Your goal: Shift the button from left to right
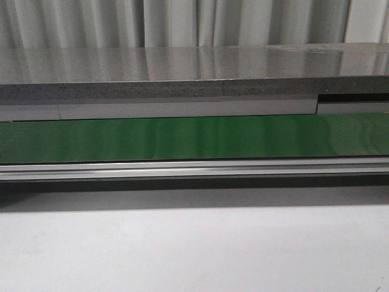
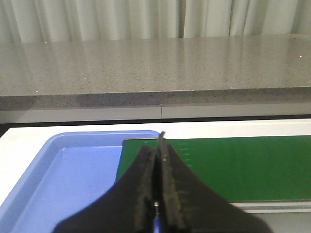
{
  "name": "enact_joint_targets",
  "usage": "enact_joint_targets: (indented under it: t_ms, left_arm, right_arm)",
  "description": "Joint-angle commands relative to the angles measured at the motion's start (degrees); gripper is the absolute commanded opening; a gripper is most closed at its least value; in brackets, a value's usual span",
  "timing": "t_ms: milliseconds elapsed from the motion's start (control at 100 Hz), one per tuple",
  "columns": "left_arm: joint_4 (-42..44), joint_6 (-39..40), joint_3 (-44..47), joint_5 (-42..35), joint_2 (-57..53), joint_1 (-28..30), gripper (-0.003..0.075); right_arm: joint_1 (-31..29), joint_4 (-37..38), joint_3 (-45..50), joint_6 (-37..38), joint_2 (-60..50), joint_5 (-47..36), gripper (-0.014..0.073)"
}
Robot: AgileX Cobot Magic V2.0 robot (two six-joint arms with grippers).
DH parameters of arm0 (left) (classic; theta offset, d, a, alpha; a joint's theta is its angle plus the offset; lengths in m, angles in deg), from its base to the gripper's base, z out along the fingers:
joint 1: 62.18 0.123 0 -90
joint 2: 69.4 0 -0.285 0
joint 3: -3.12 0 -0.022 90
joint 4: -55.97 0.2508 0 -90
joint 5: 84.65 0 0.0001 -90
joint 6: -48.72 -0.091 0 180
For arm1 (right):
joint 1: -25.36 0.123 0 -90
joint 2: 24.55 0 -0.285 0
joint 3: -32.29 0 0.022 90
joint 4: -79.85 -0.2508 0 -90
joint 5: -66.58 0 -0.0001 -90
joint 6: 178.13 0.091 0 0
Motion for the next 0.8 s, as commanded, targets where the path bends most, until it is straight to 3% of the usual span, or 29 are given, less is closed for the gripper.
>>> enact_joint_targets:
  t_ms: [0, 270, 790]
  left_arm:
    - [-0.53, 0.07, -1.66, -4.49, 0.5, -0.34, -0.002]
    - [-0.53, 0.07, -1.66, -4.49, 0.5, -0.34, -0.002]
    - [-0.53, 0.07, -1.66, -4.49, 0.5, -0.34, -0.002]
  right_arm:
    - [0.18, 4.17, 2.03, 6.28, -2.9, -7.48, -0.0068]
    - [0.18, 4.28, 13.41, 6.71, -14.19, -9.23, -0.0068]
    - [0.18, 4.68, 23.66, 6.71, -13.92, -19.18, -0.0068]
